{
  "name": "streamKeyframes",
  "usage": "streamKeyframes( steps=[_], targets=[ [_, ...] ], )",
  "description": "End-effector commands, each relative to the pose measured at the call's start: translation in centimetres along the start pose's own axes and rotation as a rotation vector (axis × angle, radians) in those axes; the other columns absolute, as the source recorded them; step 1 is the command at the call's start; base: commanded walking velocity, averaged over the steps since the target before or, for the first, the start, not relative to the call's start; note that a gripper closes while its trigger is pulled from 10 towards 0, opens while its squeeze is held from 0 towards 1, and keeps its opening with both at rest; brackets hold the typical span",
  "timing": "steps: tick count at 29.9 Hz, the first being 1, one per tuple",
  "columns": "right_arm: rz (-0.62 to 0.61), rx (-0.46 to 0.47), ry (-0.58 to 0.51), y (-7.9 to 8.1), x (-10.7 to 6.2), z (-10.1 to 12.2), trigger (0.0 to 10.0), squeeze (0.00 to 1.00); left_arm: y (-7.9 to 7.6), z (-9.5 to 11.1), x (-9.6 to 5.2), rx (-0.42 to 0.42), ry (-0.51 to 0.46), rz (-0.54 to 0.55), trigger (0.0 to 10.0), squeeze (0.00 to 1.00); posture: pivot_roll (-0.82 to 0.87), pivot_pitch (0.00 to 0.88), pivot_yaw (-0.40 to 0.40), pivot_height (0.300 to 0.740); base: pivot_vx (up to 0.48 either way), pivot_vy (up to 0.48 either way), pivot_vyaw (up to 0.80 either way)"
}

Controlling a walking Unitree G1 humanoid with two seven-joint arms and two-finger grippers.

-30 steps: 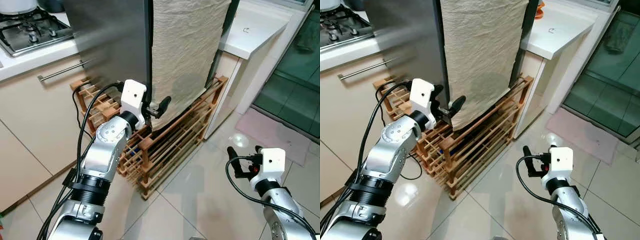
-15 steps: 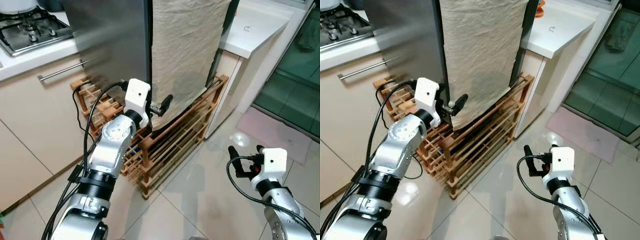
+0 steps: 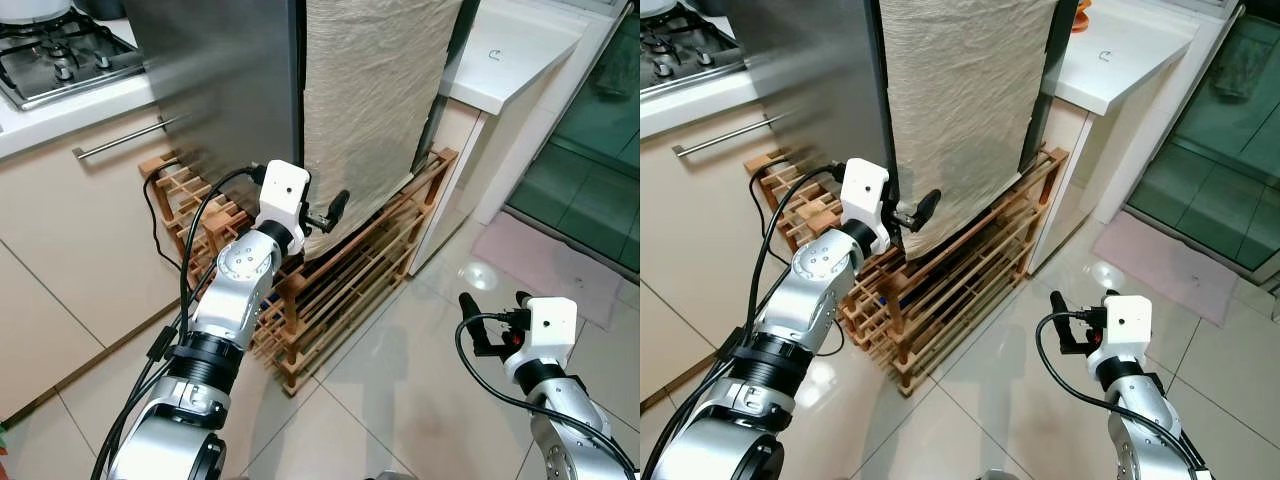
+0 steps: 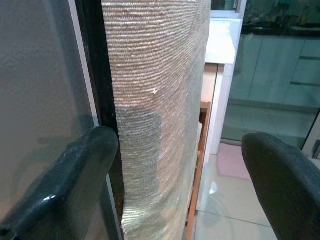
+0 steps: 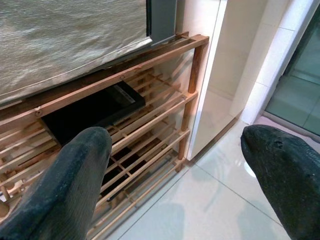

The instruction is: Restocking fridge

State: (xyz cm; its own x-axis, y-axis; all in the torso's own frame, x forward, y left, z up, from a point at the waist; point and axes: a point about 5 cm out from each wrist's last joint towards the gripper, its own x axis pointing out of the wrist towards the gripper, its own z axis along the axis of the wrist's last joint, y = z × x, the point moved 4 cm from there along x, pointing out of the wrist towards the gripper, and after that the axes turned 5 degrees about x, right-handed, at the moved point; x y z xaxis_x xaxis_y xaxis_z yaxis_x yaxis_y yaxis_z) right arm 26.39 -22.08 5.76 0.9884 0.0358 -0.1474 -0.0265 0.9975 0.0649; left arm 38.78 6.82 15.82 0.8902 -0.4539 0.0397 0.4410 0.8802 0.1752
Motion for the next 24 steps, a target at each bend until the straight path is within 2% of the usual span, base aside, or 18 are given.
streamKeyframes(
  steps=[1, 5, 8, 11, 17, 24],
  targets=[
    [-0.011, -0.008, 0.001, -0.5, -0.3, 0.0, 10.0, 0.00, 0.0, 0.0, 0.3, 0.013, 0.003, 0.010, 10.0, 0.00, -0.06, 0.040, -0.028, 0.740, 0.000, 0.000, 0.00],
    [-0.009, -0.008, 0.002, -0.5, -0.2, 0.0, 10.0, 0.00, 0.2, -0.3, 0.4, 0.019, 0.011, 0.025, 10.0, 0.00, -0.06, 0.036, -0.027, 0.740, 0.000, 0.000, 0.00],
    [-0.007, -0.008, -0.001, -0.4, 0.0, 0.0, 10.0, 0.00, -0.5, -0.3, 0.5, 0.018, 0.014, 0.009, 10.0, 0.00, -0.06, 0.032, -0.026, 0.740, 0.000, 0.000, 0.00],
    [-0.005, -0.008, -0.002, -0.3, 0.1, 0.0, 10.0, 0.00, -1.6, -0.6, 0.8, 0.018, 0.027, -0.027, 10.0, 0.00, -0.06, 0.029, -0.028, 0.740, 0.000, 0.000, 0.00],
    [0.004, -0.005, -0.002, 0.0, 0.2, 0.0, 10.0, 0.00, -5.1, -1.0, 1.2, -0.003, 0.044, -0.112, 10.0, 0.00, -0.06, 0.025, -0.024, 0.740, 0.000, 0.000, 0.00],
    [0.013, -0.002, 0.018, 0.3, 0.0, -0.6, 10.0, 0.00, -7.2, -0.6, 1.3, -0.025, 0.029, -0.162, 10.0, 0.00, -0.06, 0.031, -0.023, 0.740, 0.000, 0.000, 0.00]
  ],
)
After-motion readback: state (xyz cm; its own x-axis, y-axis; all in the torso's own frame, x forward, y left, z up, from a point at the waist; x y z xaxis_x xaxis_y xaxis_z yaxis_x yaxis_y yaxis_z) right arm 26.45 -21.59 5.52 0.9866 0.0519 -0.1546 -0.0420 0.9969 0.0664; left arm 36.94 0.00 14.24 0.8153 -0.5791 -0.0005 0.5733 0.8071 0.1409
